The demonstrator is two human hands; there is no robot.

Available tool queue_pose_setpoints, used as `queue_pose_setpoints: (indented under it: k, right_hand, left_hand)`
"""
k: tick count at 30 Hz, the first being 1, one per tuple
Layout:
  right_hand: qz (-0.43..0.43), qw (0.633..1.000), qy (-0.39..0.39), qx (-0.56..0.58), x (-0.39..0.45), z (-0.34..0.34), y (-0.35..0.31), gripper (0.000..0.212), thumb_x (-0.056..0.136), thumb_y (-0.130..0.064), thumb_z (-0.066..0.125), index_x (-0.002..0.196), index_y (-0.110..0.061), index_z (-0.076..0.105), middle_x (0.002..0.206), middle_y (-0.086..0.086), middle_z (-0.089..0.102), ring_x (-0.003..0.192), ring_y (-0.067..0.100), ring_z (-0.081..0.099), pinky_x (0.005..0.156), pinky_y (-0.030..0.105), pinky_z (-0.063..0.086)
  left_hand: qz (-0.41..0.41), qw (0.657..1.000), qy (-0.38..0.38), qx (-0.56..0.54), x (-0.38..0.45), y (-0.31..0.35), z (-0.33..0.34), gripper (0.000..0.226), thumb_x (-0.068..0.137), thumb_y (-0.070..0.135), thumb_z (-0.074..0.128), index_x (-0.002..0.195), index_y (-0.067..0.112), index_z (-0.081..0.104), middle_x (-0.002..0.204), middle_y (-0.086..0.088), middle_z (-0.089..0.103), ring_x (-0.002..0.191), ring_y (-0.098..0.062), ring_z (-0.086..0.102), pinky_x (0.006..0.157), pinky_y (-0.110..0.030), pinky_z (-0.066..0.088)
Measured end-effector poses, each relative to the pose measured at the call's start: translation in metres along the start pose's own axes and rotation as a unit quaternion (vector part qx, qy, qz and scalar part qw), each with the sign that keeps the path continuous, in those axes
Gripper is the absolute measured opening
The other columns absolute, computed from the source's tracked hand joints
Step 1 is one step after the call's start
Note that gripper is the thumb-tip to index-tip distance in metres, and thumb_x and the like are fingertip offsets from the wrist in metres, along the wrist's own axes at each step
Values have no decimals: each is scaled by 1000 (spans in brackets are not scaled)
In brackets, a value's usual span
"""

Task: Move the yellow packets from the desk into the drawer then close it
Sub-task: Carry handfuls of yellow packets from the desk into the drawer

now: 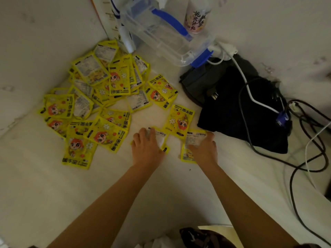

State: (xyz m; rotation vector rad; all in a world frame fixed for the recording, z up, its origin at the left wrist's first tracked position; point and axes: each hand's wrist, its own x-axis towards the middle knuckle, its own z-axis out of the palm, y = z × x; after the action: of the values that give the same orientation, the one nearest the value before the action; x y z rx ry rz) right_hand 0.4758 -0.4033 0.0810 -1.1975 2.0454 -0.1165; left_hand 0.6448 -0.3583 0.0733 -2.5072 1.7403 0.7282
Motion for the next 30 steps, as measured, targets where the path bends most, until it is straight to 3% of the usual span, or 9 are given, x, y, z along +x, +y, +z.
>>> queue_pose_setpoints:
  k: [6,9,11,13,16,20,23,26,30]
  right_hand:
    - [-36,998,-42,-32,-4,-6,15,50,80,-25,71,120,-9,46,117,12,57,90,24,55,63,26,41]
    - [-65,994,-56,-61,-5,-8,16,38,80,-23,71,110,-11,51,114,11,59,83,18,50,52,22,34]
    - [-87,994,-51,-53,-7,-14,11,29,82,-19,69,103,-12,50,114,11,60,85,20,51,58,23,37]
    - [-102,993,-49,-14,-9,-23,1,28,85,-15,66,109,-10,52,113,8,60,93,24,57,66,23,40]
    - [-107,992,-45,47,-5,-34,-19,32,85,-11,63,116,-10,56,109,4,61,98,24,61,67,25,46]
    - [-82,990,-58,98,11,-32,-49,31,82,-14,66,112,-13,62,104,3,64,92,20,62,63,25,46]
    - [-59,986,-77,134,25,-23,-65,26,81,-13,68,107,-13,66,108,9,68,94,23,65,70,30,53]
    - [-46,992,-62,103,36,-10,-72,30,83,-12,67,112,-5,63,119,18,64,106,32,61,84,37,52]
    - [-4,999,-46,14,41,3,-80,49,85,-19,64,131,-7,49,140,20,36,120,39,43,89,34,42]
  left_hand:
    - [79,996,35,25,-15,-35,5,57,72,13,75,126,7,55,122,-15,58,111,-40,55,89,-47,48]
    - [37,998,47,-36,-16,-39,-11,36,85,12,62,120,10,58,116,-9,62,109,-32,57,80,-41,48]
    - [4,994,62,-85,-15,-43,-21,24,93,18,53,115,12,60,107,-10,64,99,-32,59,73,-41,46]
    - [-24,985,89,-143,-16,-44,-33,15,95,25,52,99,14,60,85,-7,63,80,-31,59,61,-37,43]
    - [-106,953,114,-261,-19,-43,-49,24,90,26,58,75,9,51,60,-2,49,59,-24,47,49,-33,30]
    - [-248,850,61,-461,-26,-41,-50,32,77,34,64,84,3,60,76,-19,63,68,-35,63,64,-48,55]
    - [-312,794,27,-522,-36,-39,-39,26,79,26,65,89,1,64,80,-16,64,70,-31,63,69,-51,55]
    - [-349,784,33,-512,-43,-36,-25,23,83,19,63,88,-3,62,79,-15,59,64,-25,55,56,-36,47]
    - [-360,820,32,-444,-39,-29,-9,26,69,43,58,68,17,55,100,-25,58,86,-42,60,74,-50,53]
